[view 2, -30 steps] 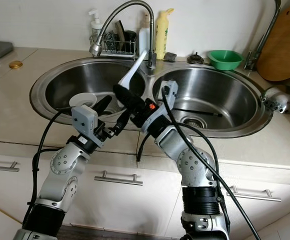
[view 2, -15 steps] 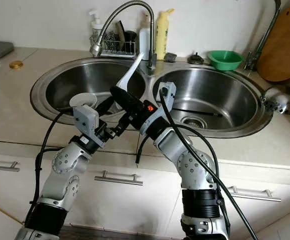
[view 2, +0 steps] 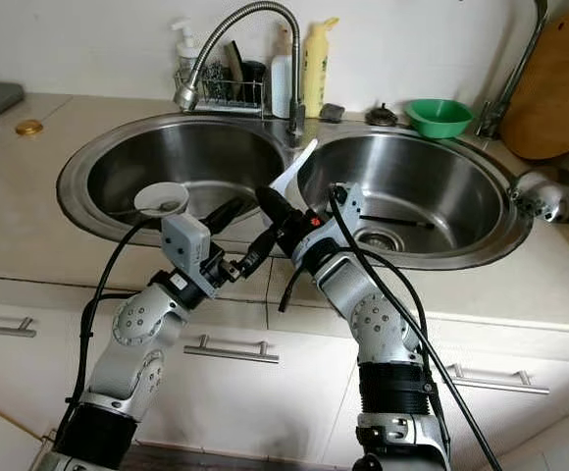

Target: Kitchen organization

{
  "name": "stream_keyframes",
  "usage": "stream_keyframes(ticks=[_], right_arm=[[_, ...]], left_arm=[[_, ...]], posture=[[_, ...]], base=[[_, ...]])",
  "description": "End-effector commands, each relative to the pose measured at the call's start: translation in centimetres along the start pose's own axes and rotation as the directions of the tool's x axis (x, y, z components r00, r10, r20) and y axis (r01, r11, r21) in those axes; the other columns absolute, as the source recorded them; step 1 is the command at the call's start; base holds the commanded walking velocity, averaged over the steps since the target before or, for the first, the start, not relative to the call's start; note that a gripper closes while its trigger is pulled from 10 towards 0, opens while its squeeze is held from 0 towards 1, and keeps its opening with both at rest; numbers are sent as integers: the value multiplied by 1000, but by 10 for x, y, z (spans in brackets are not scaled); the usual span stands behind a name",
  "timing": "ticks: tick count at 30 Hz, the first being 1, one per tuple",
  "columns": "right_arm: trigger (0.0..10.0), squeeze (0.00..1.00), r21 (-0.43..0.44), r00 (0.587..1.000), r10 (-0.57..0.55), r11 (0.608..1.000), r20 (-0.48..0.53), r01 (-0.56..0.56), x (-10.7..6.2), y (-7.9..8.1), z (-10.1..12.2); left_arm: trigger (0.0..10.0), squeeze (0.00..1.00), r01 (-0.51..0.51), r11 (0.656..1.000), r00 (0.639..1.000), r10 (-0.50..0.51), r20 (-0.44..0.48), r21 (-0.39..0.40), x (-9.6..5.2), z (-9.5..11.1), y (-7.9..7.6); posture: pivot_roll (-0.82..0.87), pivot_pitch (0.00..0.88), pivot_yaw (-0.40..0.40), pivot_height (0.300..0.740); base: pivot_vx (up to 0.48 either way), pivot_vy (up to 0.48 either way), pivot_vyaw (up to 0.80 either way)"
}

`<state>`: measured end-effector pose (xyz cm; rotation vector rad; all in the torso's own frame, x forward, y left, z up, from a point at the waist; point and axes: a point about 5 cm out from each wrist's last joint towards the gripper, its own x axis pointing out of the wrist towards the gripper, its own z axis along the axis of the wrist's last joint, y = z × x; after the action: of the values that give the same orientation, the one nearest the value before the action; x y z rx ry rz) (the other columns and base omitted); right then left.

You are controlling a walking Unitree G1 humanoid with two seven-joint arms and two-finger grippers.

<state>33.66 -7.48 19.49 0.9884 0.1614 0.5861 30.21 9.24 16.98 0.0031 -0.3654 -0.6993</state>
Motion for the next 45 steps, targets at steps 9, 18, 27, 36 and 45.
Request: stream_keyframes(ticks=[9,18,27,36,45], right_arm=[[10000,0,72,976,216,974,-25,-213,6,40,-14],[10000,0,35,940,327,945,-101,-325,-4,52,-23],[10000,0,19,941,308,951,-142,-309,-6,47,-30],[10000,0,16,949,287,958,-129,-287,-5,45,-28],[10000,0,6,982,169,986,-89,-169,2,30,-23]], left_arm=[[10000,0,-15,998,999,12,52,53,7,11,6],[7412,0,-55,996,996,51,69,66,6,13,13],[0,0,-53,996,992,43,120,78,6,19,12],[0,0,-68,994,991,58,119,84,5,16,12],[0,0,-129,987,988,120,97,93,1,10,21]], posture=[[37,0,-33,740],[34,0,-35,740],[37,0,-39,740],[32,0,-38,740],[32,0,-40,740]], base=[[0,0,0],[0,0,0],[0,0,0],[0,0,0],[0,0,0]])
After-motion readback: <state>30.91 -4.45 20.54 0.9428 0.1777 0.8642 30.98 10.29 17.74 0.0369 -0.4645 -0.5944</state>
